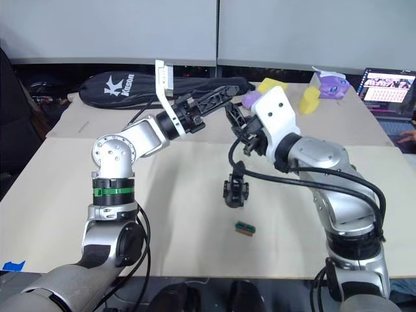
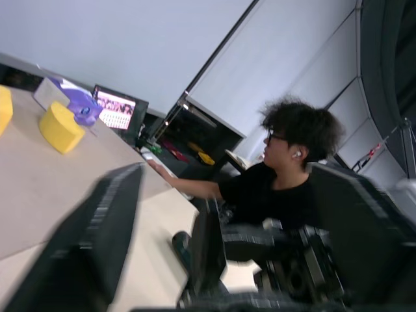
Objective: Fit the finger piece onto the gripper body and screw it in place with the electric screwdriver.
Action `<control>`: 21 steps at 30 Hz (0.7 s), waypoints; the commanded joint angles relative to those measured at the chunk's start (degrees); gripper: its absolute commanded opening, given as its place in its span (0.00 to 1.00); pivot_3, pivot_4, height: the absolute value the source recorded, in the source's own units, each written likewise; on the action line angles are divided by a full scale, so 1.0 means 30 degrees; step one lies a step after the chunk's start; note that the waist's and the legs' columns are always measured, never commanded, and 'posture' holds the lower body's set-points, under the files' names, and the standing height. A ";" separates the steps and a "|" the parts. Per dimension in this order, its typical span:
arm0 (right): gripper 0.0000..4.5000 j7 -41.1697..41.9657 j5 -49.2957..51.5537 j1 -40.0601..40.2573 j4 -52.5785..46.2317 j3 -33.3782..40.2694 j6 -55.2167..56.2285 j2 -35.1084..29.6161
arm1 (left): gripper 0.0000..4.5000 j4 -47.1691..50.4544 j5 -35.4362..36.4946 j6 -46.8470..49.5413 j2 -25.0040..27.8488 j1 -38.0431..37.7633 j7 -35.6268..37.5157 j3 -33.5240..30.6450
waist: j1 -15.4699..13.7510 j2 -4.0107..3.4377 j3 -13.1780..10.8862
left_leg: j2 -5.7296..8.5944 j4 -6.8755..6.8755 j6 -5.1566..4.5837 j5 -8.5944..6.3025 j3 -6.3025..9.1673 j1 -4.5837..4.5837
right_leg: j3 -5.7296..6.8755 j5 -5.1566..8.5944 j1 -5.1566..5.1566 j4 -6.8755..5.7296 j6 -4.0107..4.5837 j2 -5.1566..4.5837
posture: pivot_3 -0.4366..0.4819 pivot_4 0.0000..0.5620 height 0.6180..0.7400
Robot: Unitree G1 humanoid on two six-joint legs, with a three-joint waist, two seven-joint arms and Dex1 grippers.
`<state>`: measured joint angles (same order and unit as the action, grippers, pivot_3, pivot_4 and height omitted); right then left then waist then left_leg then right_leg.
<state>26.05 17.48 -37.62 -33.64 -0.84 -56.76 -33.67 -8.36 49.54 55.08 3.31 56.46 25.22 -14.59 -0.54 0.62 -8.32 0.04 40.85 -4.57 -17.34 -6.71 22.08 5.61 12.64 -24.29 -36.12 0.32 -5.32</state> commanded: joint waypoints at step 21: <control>0.25 -0.1000 -0.0845 -0.0384 -0.1349 0.0282 0.0848 -0.0378 | 0.00 -0.1151 0.0625 -0.0609 -0.0494 0.1027 -0.0688 -0.0003 | 0.0062 0.0000 0.0000 | 0.0009 -0.0023 0.0001 0.0002 -0.0005 -0.0010 | -0.0003 0.0001 0.0000 0.0009 -0.0001 0.0008 | 0.48 0.27 1.00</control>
<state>23.67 16.38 -37.19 -35.55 -1.40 -56.71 -33.98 -12.25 51.61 54.41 1.75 58.24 22.15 -15.03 -0.35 0.62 -8.32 0.07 40.78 -4.56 -17.34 -6.72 22.05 5.60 12.64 -24.29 -36.09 0.32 -5.29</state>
